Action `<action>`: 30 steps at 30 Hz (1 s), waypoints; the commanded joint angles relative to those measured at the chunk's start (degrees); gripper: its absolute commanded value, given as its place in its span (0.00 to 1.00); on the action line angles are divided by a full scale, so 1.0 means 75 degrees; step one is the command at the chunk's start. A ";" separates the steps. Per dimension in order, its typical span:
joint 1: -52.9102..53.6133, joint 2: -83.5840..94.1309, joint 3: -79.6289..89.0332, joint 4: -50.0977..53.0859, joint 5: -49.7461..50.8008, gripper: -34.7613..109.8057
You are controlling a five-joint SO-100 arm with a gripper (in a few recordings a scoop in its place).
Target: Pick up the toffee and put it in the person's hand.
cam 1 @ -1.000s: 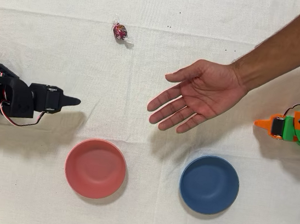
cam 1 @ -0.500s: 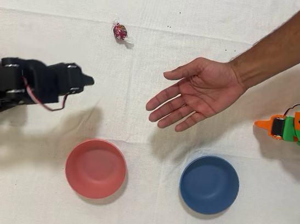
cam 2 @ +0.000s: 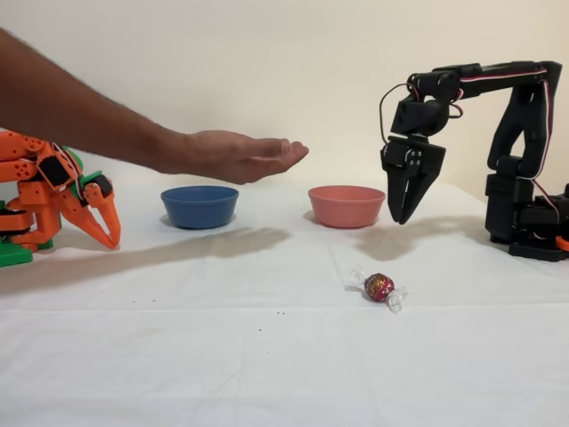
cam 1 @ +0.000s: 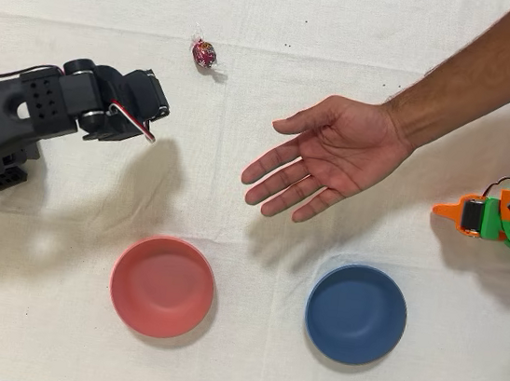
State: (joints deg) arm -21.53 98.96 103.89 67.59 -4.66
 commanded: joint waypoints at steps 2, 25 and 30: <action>-0.0164 0.0059 -0.0316 -0.0387 -0.0164 0.27; -0.1195 -0.2168 -0.2602 -0.0691 -0.0410 0.37; -0.1254 -0.2648 -0.3000 -0.0645 -0.0328 0.38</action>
State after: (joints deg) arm -29.62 78.22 86.31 62.49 -6.68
